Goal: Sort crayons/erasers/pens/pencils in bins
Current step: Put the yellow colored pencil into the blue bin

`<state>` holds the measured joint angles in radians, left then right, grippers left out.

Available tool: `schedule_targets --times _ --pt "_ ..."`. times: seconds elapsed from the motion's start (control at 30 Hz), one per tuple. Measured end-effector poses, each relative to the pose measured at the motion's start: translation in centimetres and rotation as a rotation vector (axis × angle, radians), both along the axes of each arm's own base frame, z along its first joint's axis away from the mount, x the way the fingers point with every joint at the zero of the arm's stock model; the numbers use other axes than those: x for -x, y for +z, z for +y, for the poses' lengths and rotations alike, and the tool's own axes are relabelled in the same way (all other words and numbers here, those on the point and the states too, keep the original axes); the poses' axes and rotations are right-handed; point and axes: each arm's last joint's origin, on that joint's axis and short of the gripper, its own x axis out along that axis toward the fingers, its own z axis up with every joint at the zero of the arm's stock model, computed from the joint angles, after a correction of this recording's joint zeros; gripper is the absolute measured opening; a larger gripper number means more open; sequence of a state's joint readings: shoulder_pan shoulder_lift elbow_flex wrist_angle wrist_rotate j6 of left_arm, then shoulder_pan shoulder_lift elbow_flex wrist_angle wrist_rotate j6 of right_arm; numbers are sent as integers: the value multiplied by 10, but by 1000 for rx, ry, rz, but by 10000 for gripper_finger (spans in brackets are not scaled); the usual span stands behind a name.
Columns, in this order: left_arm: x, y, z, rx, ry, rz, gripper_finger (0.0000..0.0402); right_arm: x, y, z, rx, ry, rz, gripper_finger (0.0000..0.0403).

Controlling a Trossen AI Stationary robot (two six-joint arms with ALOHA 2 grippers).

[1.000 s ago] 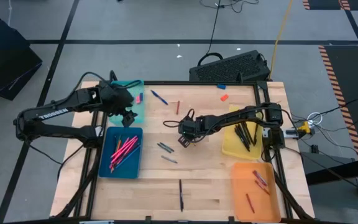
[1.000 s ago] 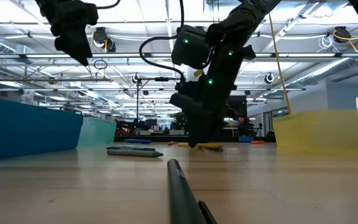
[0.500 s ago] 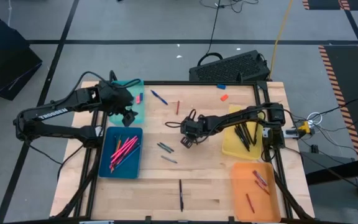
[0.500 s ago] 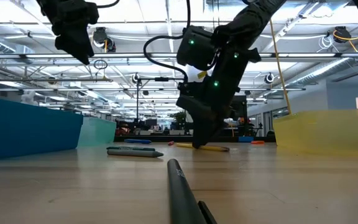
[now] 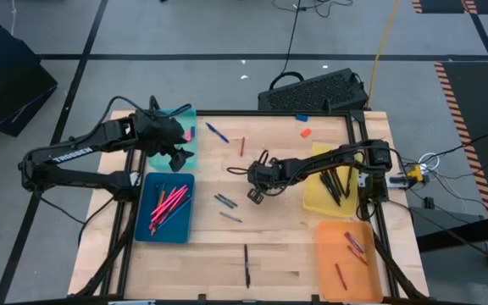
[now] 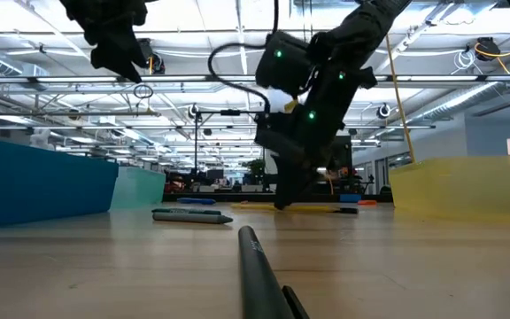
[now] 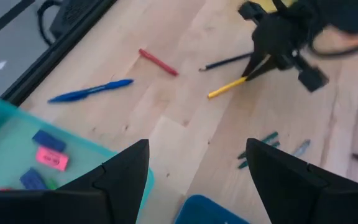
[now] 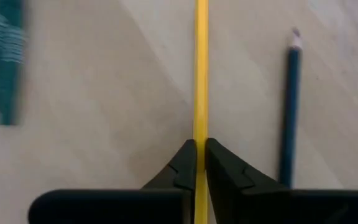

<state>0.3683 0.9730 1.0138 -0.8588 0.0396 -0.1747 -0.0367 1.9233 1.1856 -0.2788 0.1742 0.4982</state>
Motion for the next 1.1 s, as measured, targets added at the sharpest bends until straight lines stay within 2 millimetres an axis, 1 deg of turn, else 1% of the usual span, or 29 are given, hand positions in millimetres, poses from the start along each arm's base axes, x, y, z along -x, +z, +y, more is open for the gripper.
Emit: schedule_targets --times 0.13,0.27,0.33,0.43,0.53,0.63,0.73,0.8,0.87,1.03,1.1 --pt "-4 0 -3 -76 -151 9 271 -5 19 1 29 37 -104 14" --pt "-18 -4 -3 -115 -298 -7 271 -8 27 -1 64 68 -162 14" --pt "-30 -9 -1 -107 -351 -17 271 -10 33 -1 66 82 -206 14" --pt "-51 -24 5 -97 -409 13 271 -13 37 -1 78 101 -246 14" --pt "-73 -42 10 -134 -485 53 271 -13 39 -1 90 117 -247 14" --pt "-92 -60 13 -163 -555 91 271 -14 46 -1 106 132 -269 14" --pt "-106 -75 14 -177 -572 119 271 -13 54 -1 119 141 -290 14" --pt "-114 -81 15 -194 -558 118 271 -11 59 -3 126 142 -294 14" --pt "-119 -85 14 -190 -549 110 271 -10 63 -4 137 146 -308 14" --pt "-130 -91 8 -201 -570 85 270 -9 67 -4 137 145 -320 14" --pt "-132 -94 6 -199 -576 89 258 -9 68 -4 137 144 -323 14"
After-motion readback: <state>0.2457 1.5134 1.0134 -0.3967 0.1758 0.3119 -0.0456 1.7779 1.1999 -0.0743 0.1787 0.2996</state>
